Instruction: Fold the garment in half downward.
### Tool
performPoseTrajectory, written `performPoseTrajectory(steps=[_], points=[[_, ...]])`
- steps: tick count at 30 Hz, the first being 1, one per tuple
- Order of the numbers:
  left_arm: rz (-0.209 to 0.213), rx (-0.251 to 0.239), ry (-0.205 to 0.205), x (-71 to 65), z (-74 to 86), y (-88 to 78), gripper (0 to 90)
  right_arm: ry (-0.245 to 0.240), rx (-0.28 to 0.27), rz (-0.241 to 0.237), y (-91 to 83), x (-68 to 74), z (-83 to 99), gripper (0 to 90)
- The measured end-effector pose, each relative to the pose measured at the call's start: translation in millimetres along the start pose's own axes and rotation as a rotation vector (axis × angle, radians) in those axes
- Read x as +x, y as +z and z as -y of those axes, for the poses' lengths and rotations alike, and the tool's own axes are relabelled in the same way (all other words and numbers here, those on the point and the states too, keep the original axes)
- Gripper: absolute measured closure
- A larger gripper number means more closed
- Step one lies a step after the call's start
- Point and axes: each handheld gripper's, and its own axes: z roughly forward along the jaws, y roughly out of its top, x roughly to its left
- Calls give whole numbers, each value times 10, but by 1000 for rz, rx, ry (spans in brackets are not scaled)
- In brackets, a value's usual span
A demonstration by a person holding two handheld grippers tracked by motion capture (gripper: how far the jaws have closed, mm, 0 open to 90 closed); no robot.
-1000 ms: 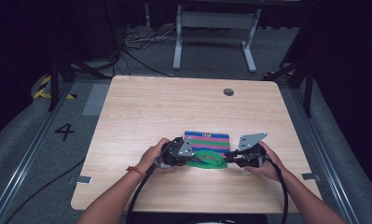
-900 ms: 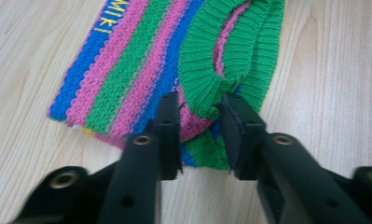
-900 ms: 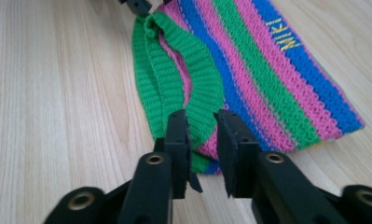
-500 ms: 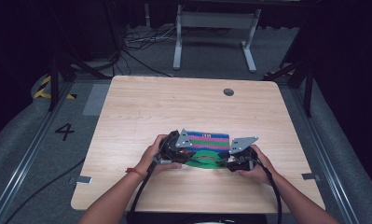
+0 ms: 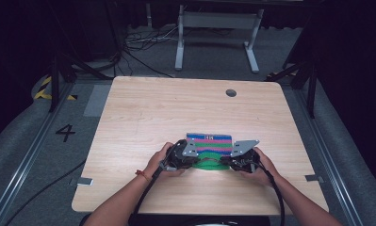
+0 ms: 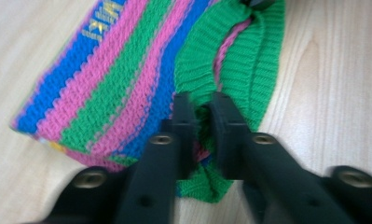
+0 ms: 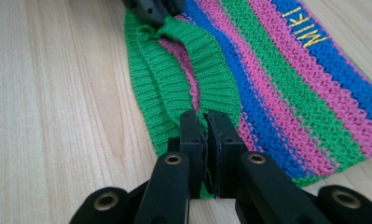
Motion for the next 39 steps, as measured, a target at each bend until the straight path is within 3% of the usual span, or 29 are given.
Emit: performPoseTrajectory(steps=[7, 10, 13, 15, 16, 18, 26, 31, 34, 37, 39], points=[[9, -30, 45, -62, -67, -89, 856, 5, -47, -4, -139, -4, -27, 859], [22, -13, 76, -108, -73, -103, 848, 0, -51, -24, -195, 19, -21, 855], [53, 23, 97, -165, -41, -79, 828, -27, -13, -58, -172, 76, 32, 853], [48, 67, 118, -190, -16, -42, 813, -23, -7, -61, -158, 87, 43, 847], [60, 64, 123, -179, -3, -35, 788, -25, 5, -63, -129, 94, 61, 834], [40, 70, 122, -160, 6, -32, 746, -27, 17, -65, -84, 88, 88, 798], [50, 17, 50, -53, 81, 12, 736, 7, -8, -45, -43, 54, 123, 791], [44, 12, 17, 10, 82, 23, 697, 35, -24, -30, -22, -17, 138, 776], [32, 1, -10, 23, 88, 3, 644, 65, -27, -27, -57, -17, 135, 708], [27, -4, -2, 0, 69, -29, 625, 48, -28, 3, -119, -3, 120, 648], [25, -4, -8, -14, 60, -50, 596, 25, -3, 13, -158, 2, 104, 545]])
